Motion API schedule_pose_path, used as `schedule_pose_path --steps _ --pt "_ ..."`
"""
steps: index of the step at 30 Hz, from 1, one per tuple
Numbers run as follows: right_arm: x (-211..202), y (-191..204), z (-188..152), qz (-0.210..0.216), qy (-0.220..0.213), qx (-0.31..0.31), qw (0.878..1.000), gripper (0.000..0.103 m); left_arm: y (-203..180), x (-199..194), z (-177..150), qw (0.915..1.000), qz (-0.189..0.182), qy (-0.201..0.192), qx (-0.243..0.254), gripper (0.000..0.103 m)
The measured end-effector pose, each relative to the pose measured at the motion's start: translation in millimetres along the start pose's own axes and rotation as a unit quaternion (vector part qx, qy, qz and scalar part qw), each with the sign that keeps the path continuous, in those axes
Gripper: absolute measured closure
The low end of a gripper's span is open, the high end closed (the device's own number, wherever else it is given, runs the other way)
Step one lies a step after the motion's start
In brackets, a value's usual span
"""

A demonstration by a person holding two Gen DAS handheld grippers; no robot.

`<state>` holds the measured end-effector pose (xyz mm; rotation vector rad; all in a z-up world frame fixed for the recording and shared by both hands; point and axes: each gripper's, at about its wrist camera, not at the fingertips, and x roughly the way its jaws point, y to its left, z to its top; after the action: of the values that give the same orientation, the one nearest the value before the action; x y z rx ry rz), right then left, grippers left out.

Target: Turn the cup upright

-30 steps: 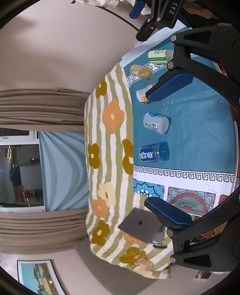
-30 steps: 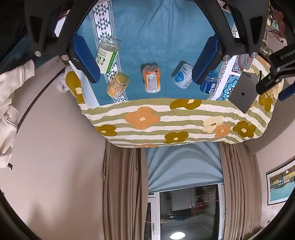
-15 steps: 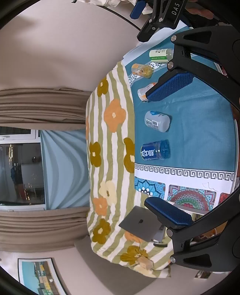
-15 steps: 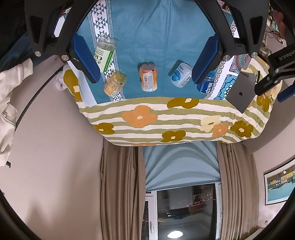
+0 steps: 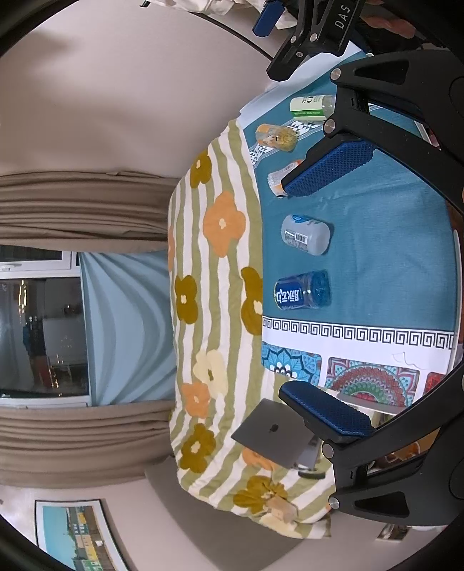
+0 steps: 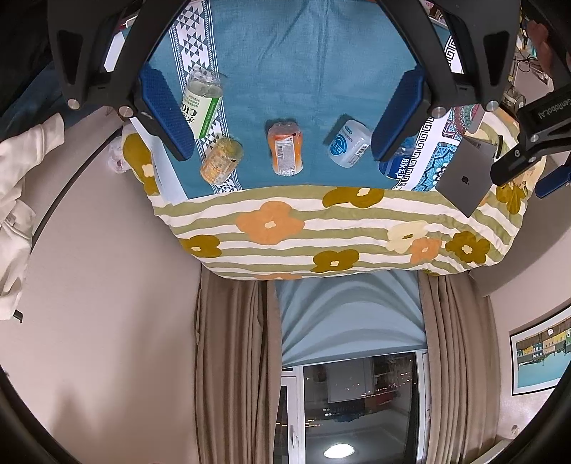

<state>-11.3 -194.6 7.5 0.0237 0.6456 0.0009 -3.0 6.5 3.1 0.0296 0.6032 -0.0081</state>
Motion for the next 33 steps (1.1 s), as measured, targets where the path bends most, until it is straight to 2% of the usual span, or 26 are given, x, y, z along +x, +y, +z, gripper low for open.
schedule_pose_path --steps 33 --pt "-0.7 -9.6 -4.5 0.002 0.001 0.004 1.000 0.004 0.8 -1.0 -0.1 1.0000 -0.002 -0.001 -0.001 0.000"
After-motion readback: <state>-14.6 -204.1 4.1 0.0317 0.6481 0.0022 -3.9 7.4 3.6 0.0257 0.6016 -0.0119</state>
